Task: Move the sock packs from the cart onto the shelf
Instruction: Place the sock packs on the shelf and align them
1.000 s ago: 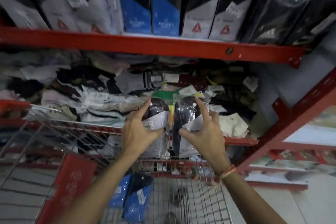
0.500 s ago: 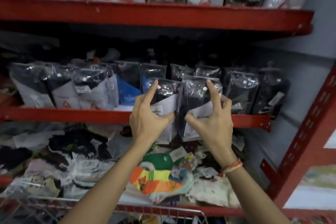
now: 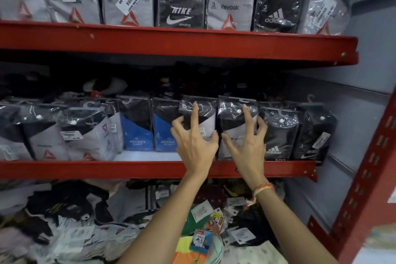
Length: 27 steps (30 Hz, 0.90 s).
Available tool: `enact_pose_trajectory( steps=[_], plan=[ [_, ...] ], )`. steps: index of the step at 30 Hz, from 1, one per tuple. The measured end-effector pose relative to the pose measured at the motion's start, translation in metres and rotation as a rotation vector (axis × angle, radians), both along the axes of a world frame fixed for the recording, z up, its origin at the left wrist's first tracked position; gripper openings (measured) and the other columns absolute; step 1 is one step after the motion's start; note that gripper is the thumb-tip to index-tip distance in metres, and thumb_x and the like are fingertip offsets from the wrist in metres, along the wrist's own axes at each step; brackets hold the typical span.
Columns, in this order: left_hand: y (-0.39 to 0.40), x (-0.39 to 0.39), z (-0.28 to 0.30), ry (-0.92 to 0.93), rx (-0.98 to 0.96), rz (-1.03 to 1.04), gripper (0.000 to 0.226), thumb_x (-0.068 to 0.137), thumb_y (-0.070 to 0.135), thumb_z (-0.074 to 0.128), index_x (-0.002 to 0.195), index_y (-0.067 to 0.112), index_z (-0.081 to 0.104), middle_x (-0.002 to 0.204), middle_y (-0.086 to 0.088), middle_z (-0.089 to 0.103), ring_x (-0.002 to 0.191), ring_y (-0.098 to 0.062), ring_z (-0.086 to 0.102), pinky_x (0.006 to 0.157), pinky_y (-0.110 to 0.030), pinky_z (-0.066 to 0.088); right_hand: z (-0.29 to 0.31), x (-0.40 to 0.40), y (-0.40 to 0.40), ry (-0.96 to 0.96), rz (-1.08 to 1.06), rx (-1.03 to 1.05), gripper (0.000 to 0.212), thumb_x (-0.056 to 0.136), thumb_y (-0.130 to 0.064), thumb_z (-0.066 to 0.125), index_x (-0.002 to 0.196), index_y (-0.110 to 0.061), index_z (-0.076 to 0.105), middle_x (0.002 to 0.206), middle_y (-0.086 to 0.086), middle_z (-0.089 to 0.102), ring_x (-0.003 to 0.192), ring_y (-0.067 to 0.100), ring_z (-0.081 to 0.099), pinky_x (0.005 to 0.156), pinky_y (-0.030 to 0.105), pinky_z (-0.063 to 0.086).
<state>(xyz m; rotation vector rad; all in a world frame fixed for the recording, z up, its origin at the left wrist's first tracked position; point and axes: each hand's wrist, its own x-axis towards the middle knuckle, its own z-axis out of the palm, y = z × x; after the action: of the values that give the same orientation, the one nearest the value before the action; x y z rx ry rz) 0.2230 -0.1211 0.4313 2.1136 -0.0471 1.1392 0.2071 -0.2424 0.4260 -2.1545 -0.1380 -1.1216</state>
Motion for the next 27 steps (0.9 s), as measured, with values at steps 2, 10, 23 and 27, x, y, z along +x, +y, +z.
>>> enact_pose_trajectory(
  steps=[2, 10, 23, 27],
  plan=[
    [-0.005, 0.005, 0.005, 0.010, 0.012, 0.012, 0.087, 0.069, 0.040, 0.074, 0.144, 0.032, 0.031, 0.117, -0.015, 0.042, 0.102, -0.027, 0.044, 0.053, -0.022, 0.041, 0.005, 0.003, -0.003, -0.006, -0.007, -0.020, 0.081, 0.086, -0.042, 0.067, 0.149, -0.039, 0.018, 0.151, 0.016, 0.020, 0.067, 0.005, 0.049, 0.069, 0.032, 0.053],
    [0.007, -0.003, -0.016, 0.059, 0.178, -0.122, 0.090, 0.076, 0.041, 0.069, 0.149, 0.031, 0.018, 0.140, -0.022, 0.020, 0.122, -0.035, 0.037, 0.076, -0.039, 0.058, -0.018, -0.003, -0.012, 0.084, 0.051, -0.065, 0.088, 0.086, -0.049, 0.063, 0.150, -0.041, 0.003, 0.155, 0.017, 0.009, 0.069, 0.008, 0.064, 0.075, 0.034, 0.056],
    [0.036, 0.019, 0.001, 0.001, 0.945, 0.063, 0.127, 0.055, 0.043, 0.085, 0.151, 0.021, 0.004, 0.158, -0.013, 0.014, 0.145, -0.031, 0.010, 0.117, -0.049, 0.011, 0.017, 0.004, -0.032, 0.198, -0.320, -0.862, 0.119, 0.062, -0.026, 0.088, 0.150, -0.001, 0.012, 0.157, 0.020, 0.022, 0.147, 0.032, 0.015, 0.120, 0.047, 0.019],
    [0.026, 0.023, -0.010, -0.042, 0.942, 0.119, 0.119, 0.064, 0.033, 0.083, 0.151, 0.016, 0.003, 0.159, -0.011, 0.010, 0.146, -0.029, 0.010, 0.118, -0.048, 0.015, 0.014, 0.004, -0.036, 0.190, -0.327, -0.893, 0.114, 0.064, -0.019, 0.087, 0.150, -0.001, 0.015, 0.156, 0.019, 0.024, 0.147, 0.032, 0.016, 0.119, 0.048, 0.023]
  ],
)
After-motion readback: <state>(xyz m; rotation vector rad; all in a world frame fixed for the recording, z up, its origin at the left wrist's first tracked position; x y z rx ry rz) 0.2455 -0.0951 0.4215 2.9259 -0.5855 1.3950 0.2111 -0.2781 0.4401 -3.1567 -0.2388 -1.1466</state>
